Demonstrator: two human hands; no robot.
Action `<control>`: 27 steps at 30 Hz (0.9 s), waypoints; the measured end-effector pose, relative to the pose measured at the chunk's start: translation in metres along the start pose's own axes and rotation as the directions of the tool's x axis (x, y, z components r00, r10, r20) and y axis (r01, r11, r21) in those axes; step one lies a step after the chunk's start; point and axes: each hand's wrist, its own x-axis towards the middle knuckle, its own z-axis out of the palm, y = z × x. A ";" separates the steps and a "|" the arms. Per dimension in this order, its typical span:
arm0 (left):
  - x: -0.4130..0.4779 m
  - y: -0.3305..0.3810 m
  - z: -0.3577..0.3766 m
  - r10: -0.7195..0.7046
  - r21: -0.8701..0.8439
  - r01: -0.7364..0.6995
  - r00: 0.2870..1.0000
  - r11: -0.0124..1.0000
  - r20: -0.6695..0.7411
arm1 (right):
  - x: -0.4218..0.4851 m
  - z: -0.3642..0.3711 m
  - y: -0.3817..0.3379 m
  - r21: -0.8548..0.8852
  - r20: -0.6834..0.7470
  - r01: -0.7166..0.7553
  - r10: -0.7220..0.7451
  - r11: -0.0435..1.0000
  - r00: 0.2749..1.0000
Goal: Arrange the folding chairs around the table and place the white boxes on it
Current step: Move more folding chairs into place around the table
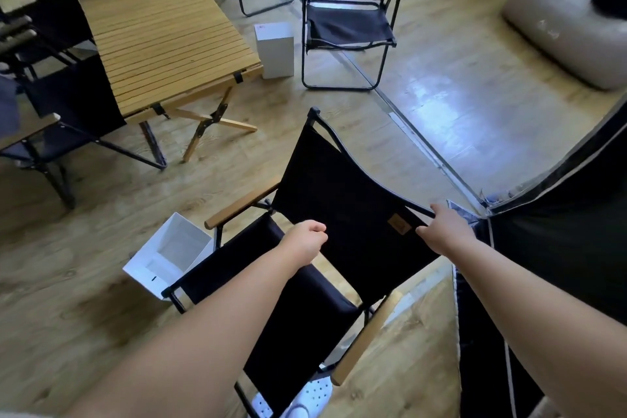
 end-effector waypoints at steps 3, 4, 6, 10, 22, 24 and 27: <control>0.012 0.025 0.007 0.102 0.046 -0.101 0.995 0.994 -0.006 | 0.008 -0.005 0.019 0.016 0.009 -0.044 0.044 0.999 0.999; 0.016 0.035 0.008 0.132 0.065 -0.131 0.991 0.989 -0.011 | 0.009 -0.006 0.024 0.021 0.008 -0.058 0.058 0.998 0.998; 0.026 0.053 0.009 0.176 0.109 -0.174 0.984 0.979 -0.012 | 0.012 -0.008 0.031 0.029 0.006 -0.075 0.075 0.997 0.997; 0.042 0.077 0.015 0.208 0.117 -0.210 0.978 0.971 0.023 | 0.018 -0.001 0.045 -0.039 0.013 -0.038 0.039 0.998 0.999; 0.041 0.078 0.027 0.159 0.100 -0.168 0.983 0.981 0.088 | -0.014 0.007 0.052 -0.228 -0.034 -0.086 0.081 0.970 0.996; 0.044 0.077 0.023 0.164 0.109 -0.175 0.981 0.979 0.105 | -0.024 0.009 0.048 -0.229 -0.029 -0.141 0.138 0.963 0.990; 0.047 0.076 0.014 0.191 0.149 -0.209 0.973 0.966 0.131 | -0.041 0.016 0.040 -0.151 -0.017 -0.240 0.240 0.959 0.971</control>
